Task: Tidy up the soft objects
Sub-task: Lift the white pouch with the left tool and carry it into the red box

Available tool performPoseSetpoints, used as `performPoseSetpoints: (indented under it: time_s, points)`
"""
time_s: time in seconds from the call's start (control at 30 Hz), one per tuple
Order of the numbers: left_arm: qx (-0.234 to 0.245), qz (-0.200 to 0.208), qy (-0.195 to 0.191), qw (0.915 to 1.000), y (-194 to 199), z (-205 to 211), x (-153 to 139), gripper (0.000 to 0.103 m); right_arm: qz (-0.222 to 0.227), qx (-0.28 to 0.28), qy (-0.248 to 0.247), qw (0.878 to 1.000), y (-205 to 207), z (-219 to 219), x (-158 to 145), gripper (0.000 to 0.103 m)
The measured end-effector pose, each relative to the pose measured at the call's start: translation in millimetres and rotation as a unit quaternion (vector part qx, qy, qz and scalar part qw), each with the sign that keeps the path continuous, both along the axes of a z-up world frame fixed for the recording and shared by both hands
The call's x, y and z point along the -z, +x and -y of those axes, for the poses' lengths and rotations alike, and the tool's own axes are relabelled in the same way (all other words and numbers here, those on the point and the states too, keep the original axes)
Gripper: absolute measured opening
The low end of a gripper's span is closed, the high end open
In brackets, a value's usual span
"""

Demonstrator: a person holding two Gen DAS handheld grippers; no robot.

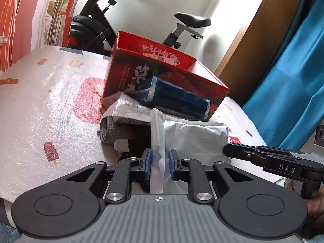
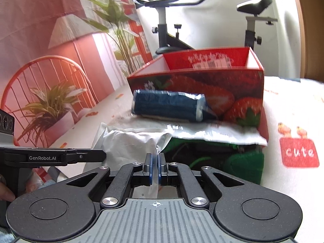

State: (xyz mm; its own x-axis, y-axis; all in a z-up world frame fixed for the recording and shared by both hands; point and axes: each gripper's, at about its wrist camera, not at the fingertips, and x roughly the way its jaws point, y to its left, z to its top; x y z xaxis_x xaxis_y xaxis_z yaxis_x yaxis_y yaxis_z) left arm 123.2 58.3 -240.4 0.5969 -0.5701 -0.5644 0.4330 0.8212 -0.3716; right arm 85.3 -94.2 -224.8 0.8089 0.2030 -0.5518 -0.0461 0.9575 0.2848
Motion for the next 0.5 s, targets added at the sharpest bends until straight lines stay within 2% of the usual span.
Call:
performPoseSetpoints:
  time_s: [0.23,0.4,0.5]
  points:
    - [0.016,0.044,0.001,0.9989,14,11,-42,0.020,0.043,-0.011,-0.038,0.998,14,5,-45,0.005]
    - [0.020,0.061,-0.012,0.9979,52,28,-75,0.020,0.064,-0.011,-0.048,0.997,40,22,-76,0.005]
    - [0.026,0.077,-0.006,0.9967,76,41,-90,0.020,0.072,-0.005,-0.049,0.996,64,40,-92,0.005]
